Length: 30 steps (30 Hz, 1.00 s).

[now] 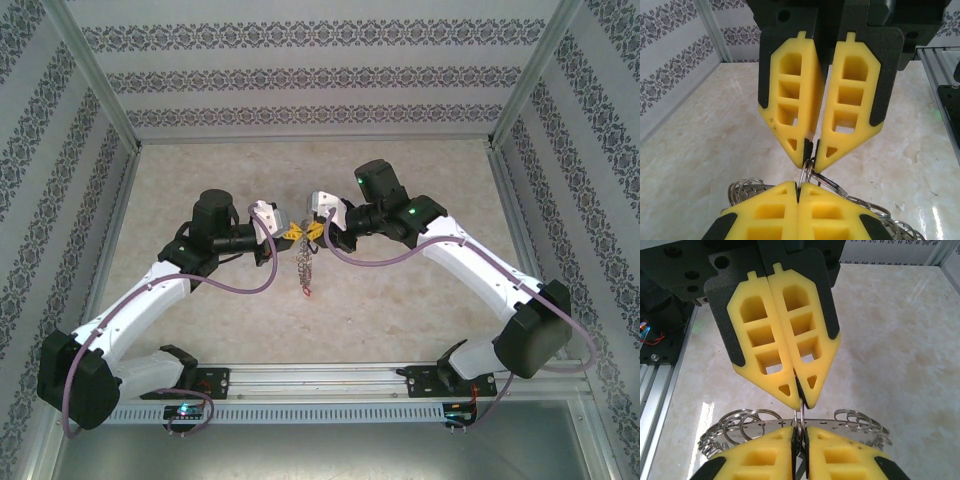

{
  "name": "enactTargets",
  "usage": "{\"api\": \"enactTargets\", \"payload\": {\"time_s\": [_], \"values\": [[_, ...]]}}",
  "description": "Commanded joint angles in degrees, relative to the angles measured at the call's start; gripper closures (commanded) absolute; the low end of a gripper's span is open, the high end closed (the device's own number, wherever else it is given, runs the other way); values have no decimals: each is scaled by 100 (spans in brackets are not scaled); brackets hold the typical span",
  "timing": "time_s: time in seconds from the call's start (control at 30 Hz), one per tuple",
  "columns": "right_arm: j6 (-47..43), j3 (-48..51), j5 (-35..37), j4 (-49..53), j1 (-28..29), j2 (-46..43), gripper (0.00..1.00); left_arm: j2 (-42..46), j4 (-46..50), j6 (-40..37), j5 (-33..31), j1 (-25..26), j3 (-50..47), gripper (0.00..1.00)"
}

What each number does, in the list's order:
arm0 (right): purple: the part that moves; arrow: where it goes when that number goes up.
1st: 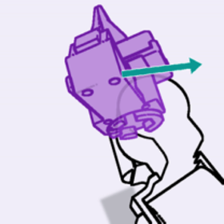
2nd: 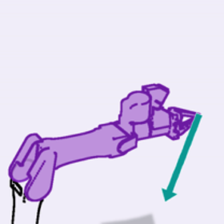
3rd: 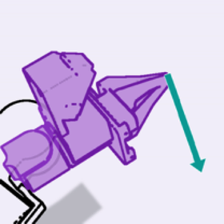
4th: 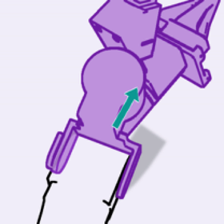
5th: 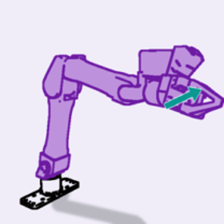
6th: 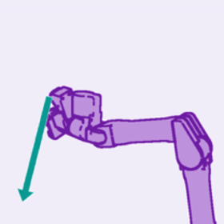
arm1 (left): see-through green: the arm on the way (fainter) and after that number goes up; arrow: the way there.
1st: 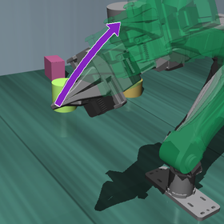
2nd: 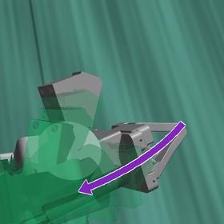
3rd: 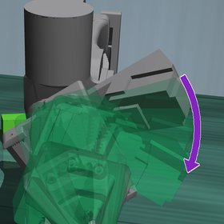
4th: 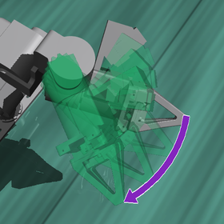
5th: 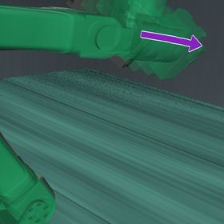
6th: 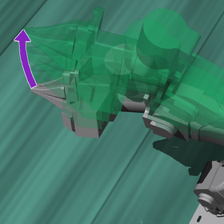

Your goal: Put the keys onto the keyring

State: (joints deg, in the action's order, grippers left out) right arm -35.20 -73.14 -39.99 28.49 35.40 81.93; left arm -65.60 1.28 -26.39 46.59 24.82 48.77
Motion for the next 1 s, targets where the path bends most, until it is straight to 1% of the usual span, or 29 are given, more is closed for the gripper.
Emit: {"api": "enactTargets", "payload": {"time_s": [0.0,0.1,0.3,0.37,0.43,0.53,0.6,0.67,0.7,0.73,0.77,0.83,0.97], "values": [[-223,114,-210,69,-2,62,83,34,-164,-94,370,105,251,100],[-226,151,-233,69,-16,51,80,25,-189,-96,464,102,252,100],[-233,195,-352,86,-42,44,80,24,-205,-112,483,102,256,100],[-233,204,-414,86,-59,46,84,29,-207,-103,483,103,257,100],[-256,195,-501,111,-70,41,93,30,-207,-94,483,105,248,100],[-320,182,-588,147,-71,4,98,63,-180,-94,446,102,246,100],[-361,165,-598,183,-77,-33,100,55,-18,-151,413,102,307,91],[-402,151,-615,222,-77,-59,100,22,282,-304,477,103,418,87],[-417,143,-625,235,-77,-78,100,-8,438,-413,514,109,483,82],[-417,138,-624,240,-85,-95,100,-30,571,-496,547,111,533,75],[-437,124,-625,265,-77,-102,100,-59,728,-586,606,115,602,73],[-461,65,-629,342,-68,-104,100,-142,1055,-774,667,150,755,73],[-488,-66,-550,473,-52,-80,100,-310,1582,-1085,577,272,1003,72]]}}
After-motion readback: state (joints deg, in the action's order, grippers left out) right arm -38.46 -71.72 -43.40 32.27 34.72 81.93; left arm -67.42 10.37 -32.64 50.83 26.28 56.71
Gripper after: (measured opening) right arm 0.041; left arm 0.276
